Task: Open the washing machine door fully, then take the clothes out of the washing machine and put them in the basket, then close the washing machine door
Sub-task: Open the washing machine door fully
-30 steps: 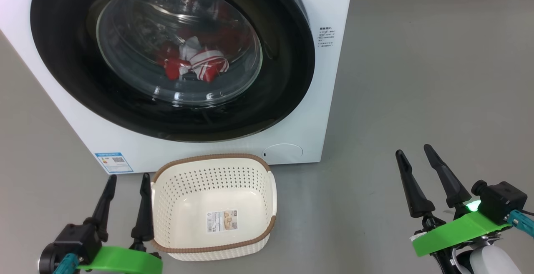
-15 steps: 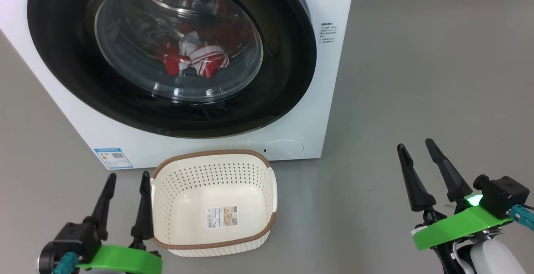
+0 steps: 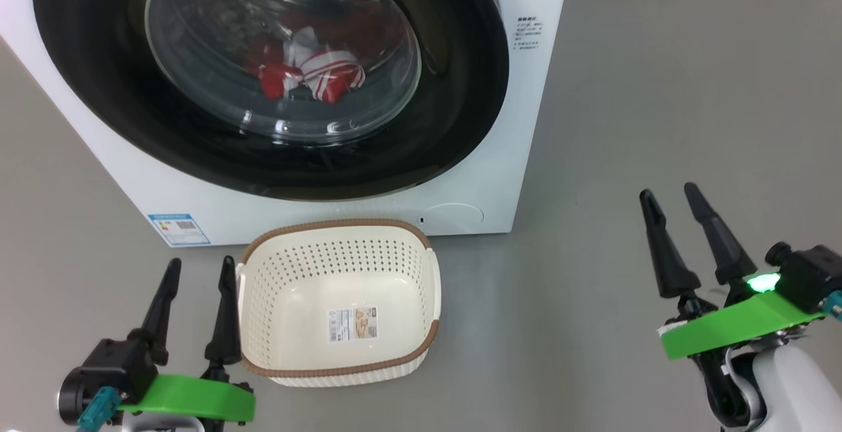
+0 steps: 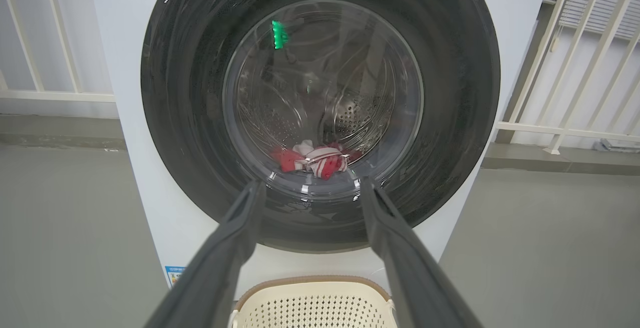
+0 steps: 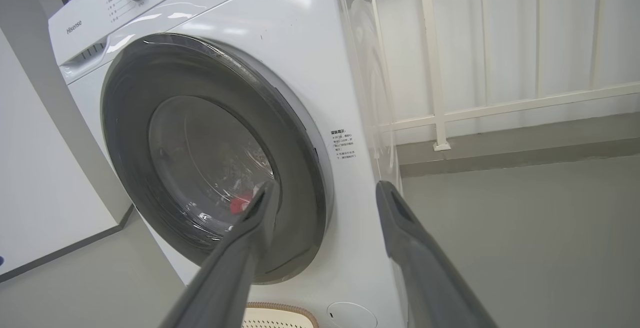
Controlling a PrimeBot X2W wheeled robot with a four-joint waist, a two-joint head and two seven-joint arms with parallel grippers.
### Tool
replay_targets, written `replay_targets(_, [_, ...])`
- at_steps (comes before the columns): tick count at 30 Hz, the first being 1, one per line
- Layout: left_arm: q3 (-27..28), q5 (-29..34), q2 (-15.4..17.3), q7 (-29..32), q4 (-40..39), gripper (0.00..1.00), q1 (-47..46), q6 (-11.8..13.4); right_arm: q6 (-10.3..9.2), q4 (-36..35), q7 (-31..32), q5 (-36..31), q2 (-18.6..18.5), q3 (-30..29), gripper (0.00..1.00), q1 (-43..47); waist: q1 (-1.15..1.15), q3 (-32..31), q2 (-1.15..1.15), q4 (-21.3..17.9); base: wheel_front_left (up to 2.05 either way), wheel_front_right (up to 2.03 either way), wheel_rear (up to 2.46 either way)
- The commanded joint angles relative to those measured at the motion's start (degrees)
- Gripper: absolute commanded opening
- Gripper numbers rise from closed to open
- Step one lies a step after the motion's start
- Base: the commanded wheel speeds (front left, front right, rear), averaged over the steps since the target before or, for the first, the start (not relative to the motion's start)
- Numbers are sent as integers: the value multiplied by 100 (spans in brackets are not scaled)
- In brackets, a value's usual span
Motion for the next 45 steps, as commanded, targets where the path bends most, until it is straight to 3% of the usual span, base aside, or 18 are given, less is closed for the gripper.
replay_targets(1, [163,35,108,-54,-179,100,-251,-3,9,-144,-68,92,-90,74,100,-214,0,88,0,21,0,0,0])
replay_targets(9, [140,43,108,-54,-217,100,-358,-24,9,-234,-68,645,-186,-56,100,-584,0,364,0,70,0,0,0])
replay_targets(10, [140,45,108,-54,-220,100,-374,-27,9,-256,-68,731,-199,-70,91,-629,0,397,0,76,0,0,0])
replay_targets(12, [137,48,108,-54,-224,100,-410,-32,9,-281,-68,872,-254,-95,51,-716,0,461,0,91,0,0,0])
replay_targets(14, [134,54,108,-54,-227,100,-446,-37,9,-304,-68,1006,-312,-116,36,-814,0,519,0,107,0,0,0])
replay_targets(17, [128,66,108,-54,-241,100,-506,-46,9,-365,-68,1268,-378,-200,0,-976,0,630,0,149,0,0,0])
replay_targets(33, [179,95,108,-54,-316,100,-730,-67,9,-104,-39,2958,-1014,-57,0,-1825,0,1115,0,363,0,0,0])
replay_targets(45, [221,128,108,-54,-362,100,-823,-72,9,341,573,4466,-1418,199,0,-2473,0,1332,0,438,0,0,0])
